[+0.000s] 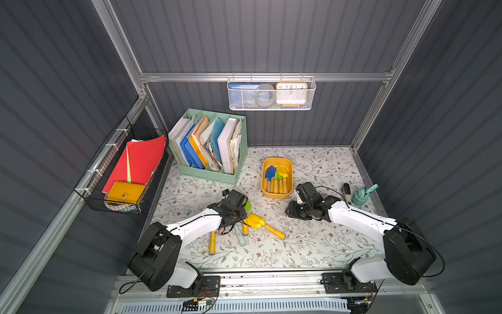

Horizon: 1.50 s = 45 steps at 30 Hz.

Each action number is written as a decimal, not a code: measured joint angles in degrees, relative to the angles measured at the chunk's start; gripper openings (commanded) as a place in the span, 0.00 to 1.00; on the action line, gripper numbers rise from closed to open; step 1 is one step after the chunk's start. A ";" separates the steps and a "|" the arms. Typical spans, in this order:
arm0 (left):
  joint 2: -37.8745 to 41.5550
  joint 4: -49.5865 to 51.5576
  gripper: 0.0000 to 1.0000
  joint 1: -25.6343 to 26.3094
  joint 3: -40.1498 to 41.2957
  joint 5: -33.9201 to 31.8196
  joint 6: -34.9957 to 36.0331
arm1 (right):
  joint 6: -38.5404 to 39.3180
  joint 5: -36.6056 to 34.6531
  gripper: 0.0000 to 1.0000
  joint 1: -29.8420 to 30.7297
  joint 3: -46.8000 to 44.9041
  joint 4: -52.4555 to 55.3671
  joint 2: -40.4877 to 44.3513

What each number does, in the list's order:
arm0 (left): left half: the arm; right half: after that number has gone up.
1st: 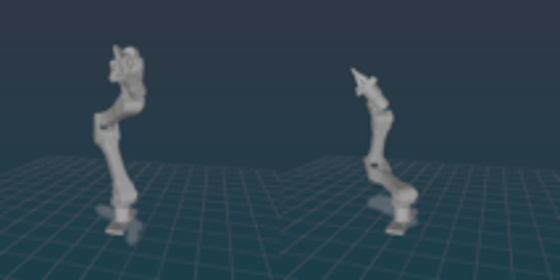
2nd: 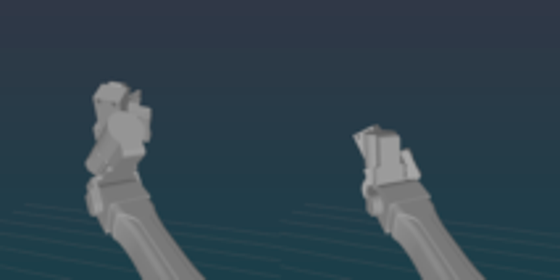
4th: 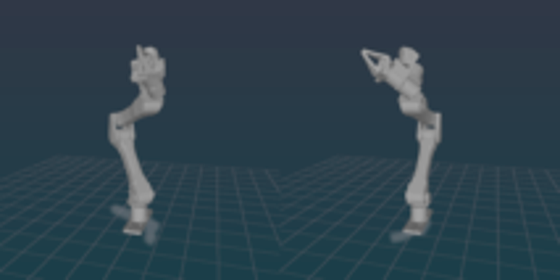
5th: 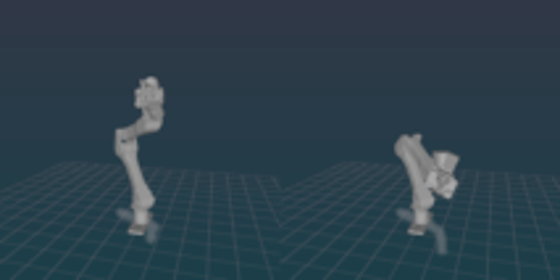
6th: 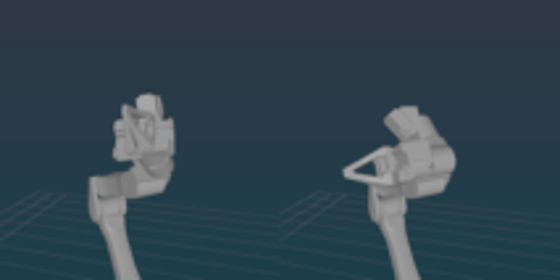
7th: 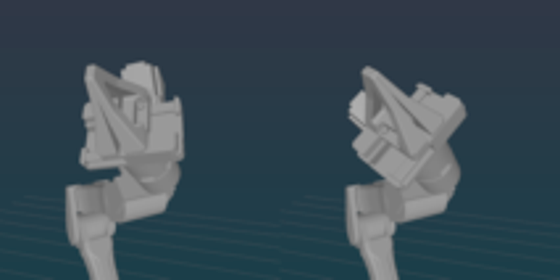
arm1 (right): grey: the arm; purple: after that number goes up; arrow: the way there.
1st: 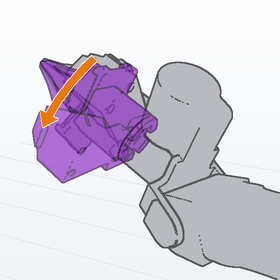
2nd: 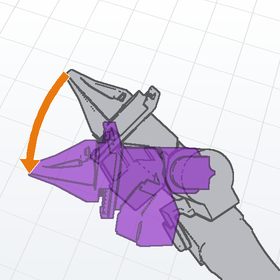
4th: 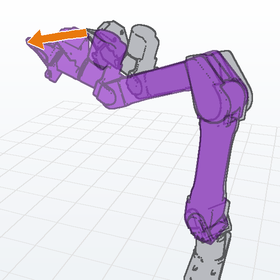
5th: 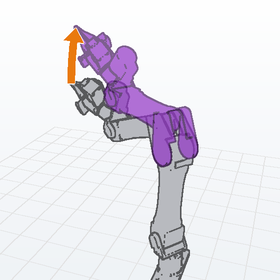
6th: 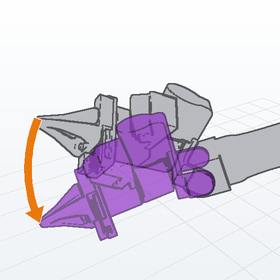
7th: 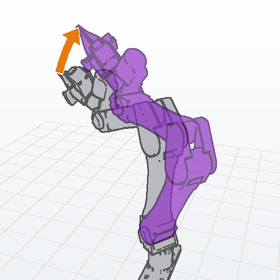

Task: Put the shovel into the storage box
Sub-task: Pick up the shovel from the center of the board.

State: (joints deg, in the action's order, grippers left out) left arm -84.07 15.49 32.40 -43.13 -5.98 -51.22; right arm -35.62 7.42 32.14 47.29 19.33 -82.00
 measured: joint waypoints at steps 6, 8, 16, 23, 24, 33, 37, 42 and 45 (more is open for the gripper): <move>-4.57 -1.14 0.41 1.88 -2.27 -0.15 0.15 | -0.68 -0.09 0.47 0.00 -0.07 -0.07 0.00; -5.77 -0.96 0.40 2.58 -2.27 -0.28 0.17 | -0.92 -0.11 0.47 0.07 -0.07 -0.09 0.00; -7.50 -0.35 0.25 3.74 -3.26 -1.60 0.98 | -1.44 -0.11 0.47 0.44 -0.07 -0.50 -0.37; -7.06 2.82 0.17 3.85 -6.78 -2.93 2.64 | -1.46 -0.11 0.46 0.66 -0.04 -0.50 -1.29; -7.04 3.37 0.16 3.85 -7.76 -3.06 2.99 | -1.44 -0.13 0.46 0.68 -0.04 -0.50 -1.27; -6.86 5.38 0.15 3.98 -16.79 -2.29 6.36 | -1.44 -0.57 0.46 0.70 0.00 0.46 1.36; -8.79 5.51 0.15 4.00 -22.88 -0.11 7.96 | -1.44 -1.40 0.46 0.70 0.00 1.18 3.21; -15.65 5.31 0.15 4.04 -31.82 2.51 10.62 | -1.46 -2.08 0.46 0.55 0.00 2.34 4.96; -19.82 6.05 0.15 4.04 -36.72 3.74 12.17 | -1.57 -2.29 0.46 0.20 0.00 2.73 5.86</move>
State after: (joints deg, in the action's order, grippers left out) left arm -103.90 21.54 36.45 -79.85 -2.24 -39.05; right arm -37.19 5.13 32.34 47.29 22.06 -76.14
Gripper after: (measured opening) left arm 0.244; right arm 0.464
